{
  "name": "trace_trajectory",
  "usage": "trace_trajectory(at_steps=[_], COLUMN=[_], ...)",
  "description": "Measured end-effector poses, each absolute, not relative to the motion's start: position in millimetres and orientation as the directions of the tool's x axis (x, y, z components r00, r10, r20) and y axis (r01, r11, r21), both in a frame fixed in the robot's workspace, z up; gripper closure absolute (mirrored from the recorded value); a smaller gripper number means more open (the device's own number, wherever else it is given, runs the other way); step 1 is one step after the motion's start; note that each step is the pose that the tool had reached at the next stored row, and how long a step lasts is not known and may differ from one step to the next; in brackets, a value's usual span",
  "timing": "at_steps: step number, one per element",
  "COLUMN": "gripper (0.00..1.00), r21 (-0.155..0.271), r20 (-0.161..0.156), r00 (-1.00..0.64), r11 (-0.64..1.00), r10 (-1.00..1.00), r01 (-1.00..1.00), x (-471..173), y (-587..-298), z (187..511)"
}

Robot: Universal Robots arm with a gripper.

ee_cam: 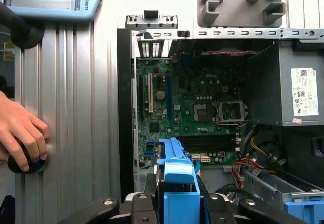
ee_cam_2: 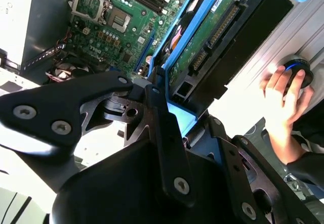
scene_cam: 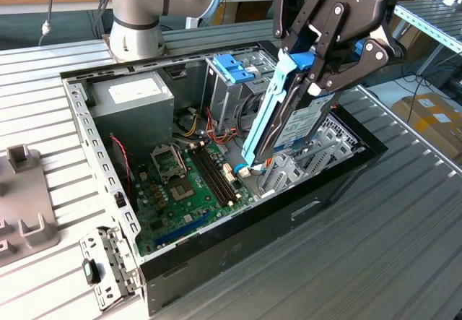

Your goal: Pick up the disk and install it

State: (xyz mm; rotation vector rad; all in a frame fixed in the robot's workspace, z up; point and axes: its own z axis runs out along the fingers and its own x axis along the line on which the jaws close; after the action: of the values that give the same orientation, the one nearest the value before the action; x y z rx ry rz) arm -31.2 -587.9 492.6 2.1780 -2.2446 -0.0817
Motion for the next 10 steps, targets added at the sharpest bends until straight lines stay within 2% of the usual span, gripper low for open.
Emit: trace_trajectory(at_steps=[10], gripper=[0.63], r21=[0.047], r20=[-0.027], r00=[-0.031], r11=[0.029], r10=[-0.999], r01=[-0.998], x=[-23.7], y=[-589.4], z=[491.7])
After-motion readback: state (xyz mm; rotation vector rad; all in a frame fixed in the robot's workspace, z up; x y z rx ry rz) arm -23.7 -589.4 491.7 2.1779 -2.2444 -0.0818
